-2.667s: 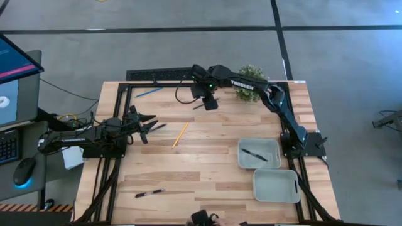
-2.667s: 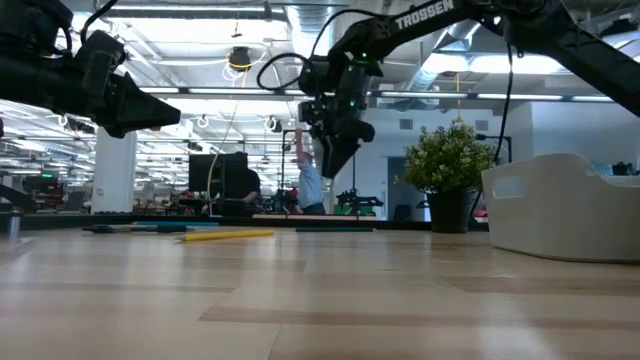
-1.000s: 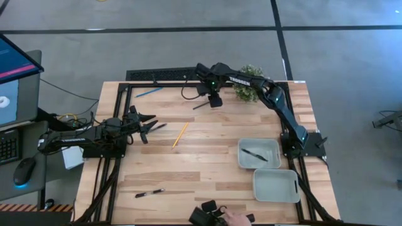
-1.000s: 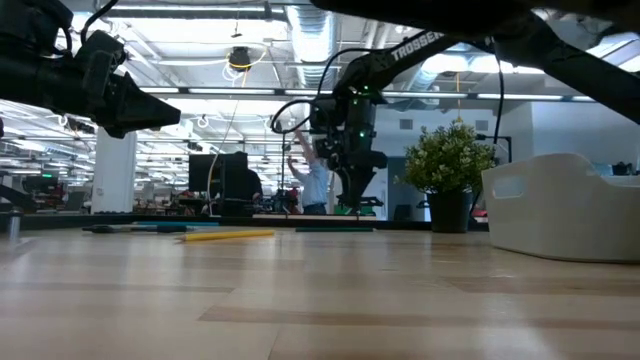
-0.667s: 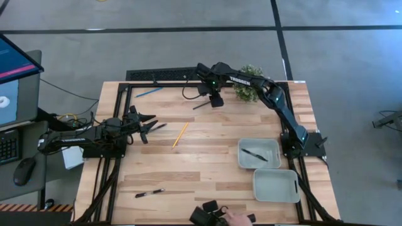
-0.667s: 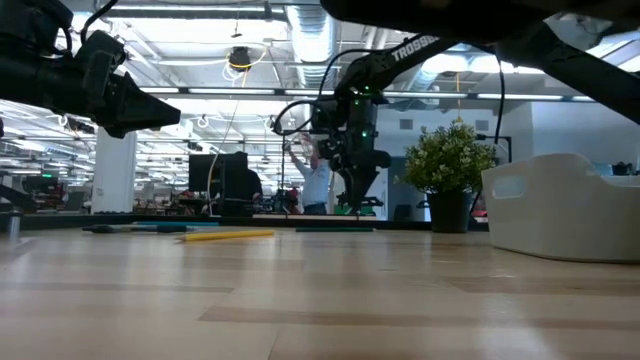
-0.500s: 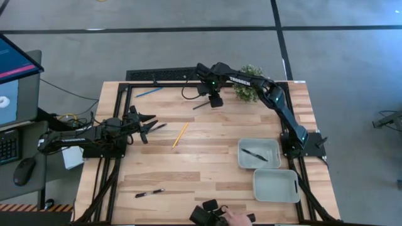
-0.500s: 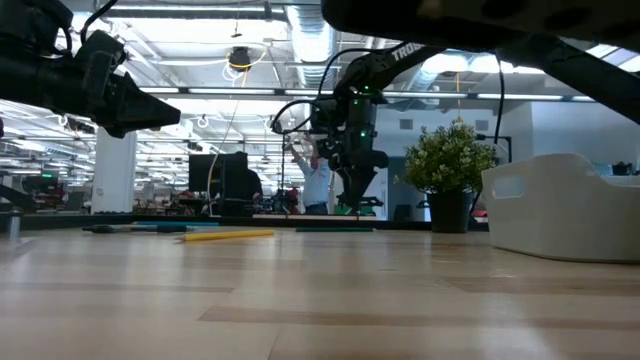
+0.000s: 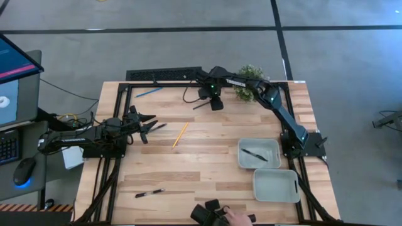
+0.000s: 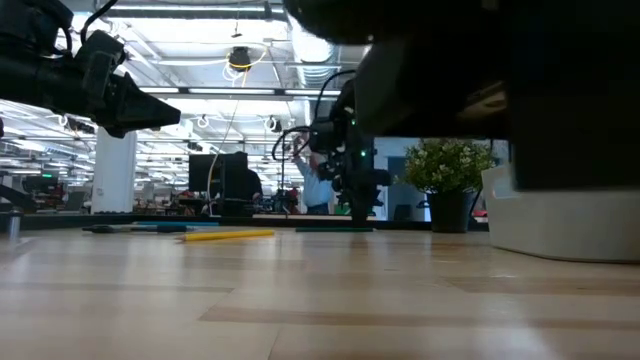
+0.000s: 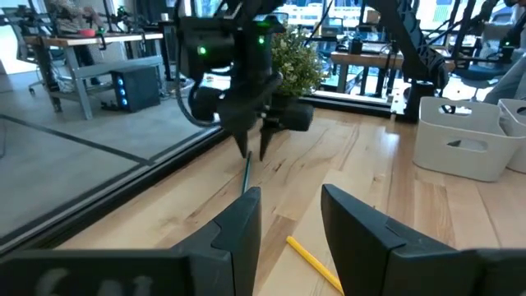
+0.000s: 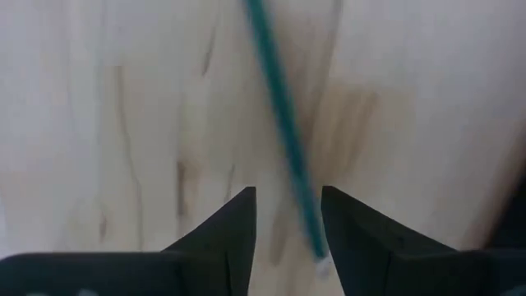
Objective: Sort pens & pencils
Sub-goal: Put the green pencil into the bottom gray bin
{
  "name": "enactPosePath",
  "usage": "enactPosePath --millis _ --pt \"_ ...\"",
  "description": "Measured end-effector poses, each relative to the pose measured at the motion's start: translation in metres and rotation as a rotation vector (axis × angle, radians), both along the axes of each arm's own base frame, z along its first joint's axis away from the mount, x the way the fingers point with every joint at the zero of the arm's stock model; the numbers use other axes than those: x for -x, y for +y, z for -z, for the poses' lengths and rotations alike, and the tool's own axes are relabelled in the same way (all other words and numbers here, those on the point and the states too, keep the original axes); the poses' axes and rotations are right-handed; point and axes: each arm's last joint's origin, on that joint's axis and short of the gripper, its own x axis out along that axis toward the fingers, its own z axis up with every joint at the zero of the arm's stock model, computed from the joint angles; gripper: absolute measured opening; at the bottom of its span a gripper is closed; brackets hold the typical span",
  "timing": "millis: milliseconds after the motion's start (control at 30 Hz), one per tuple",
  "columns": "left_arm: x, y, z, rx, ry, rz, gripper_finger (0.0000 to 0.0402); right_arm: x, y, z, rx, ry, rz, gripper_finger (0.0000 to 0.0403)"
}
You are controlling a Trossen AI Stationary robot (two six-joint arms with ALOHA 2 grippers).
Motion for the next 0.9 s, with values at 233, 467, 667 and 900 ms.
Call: enactPosePath --millis 233,467,667,900 --pt "0.000 0.000 0.000 -0.007 0.004 -0.002 0.0119 0.002 -0.003 -0.006 0.015 -0.017 -0.003 0.0148" --pt "0.000 0.000 0.000 -0.017 0.009 0.000 0.0119 0.006 -0.005 -0.006 0.000 0.002 0.006 0.0142" --pt "0.000 0.000 0.000 -0.017 0.009 0.000 0.0119 0.011 -0.001 0.011 -0.011 0.050 0.003 0.0141" --pt "0.000 0.000 0.000 -0.016 0.009 0.000 0.0119 0.013 0.004 0.022 0.020 0.067 0.037 0.0141"
